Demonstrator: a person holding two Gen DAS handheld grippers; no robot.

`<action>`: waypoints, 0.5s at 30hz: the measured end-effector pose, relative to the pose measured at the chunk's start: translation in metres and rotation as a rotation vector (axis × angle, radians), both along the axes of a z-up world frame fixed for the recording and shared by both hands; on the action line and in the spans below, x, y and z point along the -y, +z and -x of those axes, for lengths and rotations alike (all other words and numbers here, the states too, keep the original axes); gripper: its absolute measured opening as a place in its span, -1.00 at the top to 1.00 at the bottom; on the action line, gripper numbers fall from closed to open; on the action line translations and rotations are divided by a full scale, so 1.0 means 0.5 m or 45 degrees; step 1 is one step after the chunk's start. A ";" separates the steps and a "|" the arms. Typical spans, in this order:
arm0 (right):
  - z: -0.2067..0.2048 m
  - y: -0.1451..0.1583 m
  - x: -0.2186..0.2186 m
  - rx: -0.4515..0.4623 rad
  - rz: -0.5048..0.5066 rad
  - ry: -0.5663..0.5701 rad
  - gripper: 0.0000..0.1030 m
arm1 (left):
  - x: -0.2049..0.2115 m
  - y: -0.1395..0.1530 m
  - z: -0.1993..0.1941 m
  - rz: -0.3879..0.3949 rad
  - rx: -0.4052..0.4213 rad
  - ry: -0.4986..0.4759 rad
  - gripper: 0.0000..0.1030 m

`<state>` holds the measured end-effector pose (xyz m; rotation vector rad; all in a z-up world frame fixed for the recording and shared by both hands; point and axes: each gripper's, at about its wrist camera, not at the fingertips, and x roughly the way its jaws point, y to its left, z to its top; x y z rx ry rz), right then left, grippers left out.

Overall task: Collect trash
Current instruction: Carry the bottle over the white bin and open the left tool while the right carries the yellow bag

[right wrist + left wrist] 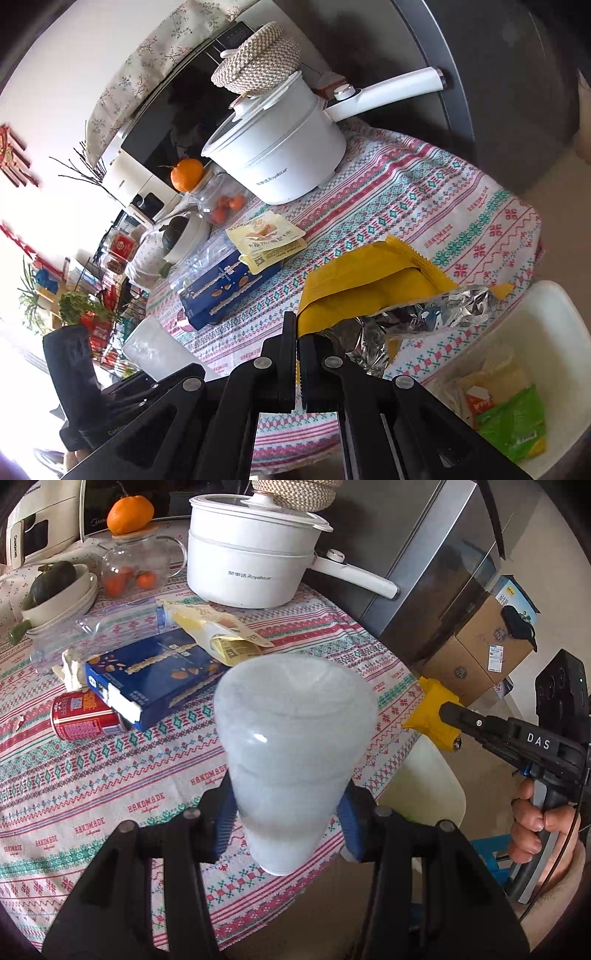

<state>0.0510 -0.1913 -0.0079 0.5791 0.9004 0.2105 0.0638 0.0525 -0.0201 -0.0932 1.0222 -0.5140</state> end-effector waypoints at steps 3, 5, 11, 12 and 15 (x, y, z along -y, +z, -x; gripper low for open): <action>0.043 0.012 0.059 -0.021 0.043 -0.058 0.96 | 0.052 0.017 0.014 0.034 0.037 -0.064 0.02; 0.069 0.014 0.101 -0.047 0.078 -0.107 0.96 | 0.095 0.029 0.025 0.053 0.064 -0.120 0.02; 0.144 -0.011 0.232 -0.169 0.064 -0.259 0.96 | 0.240 0.039 0.058 0.098 0.102 -0.302 0.01; 0.155 -0.017 0.251 -0.188 0.058 -0.276 0.96 | 0.266 0.033 0.062 0.094 0.095 -0.326 0.01; 0.184 -0.038 0.300 -0.237 0.040 -0.317 0.96 | 0.339 0.001 0.068 0.065 0.063 -0.377 0.01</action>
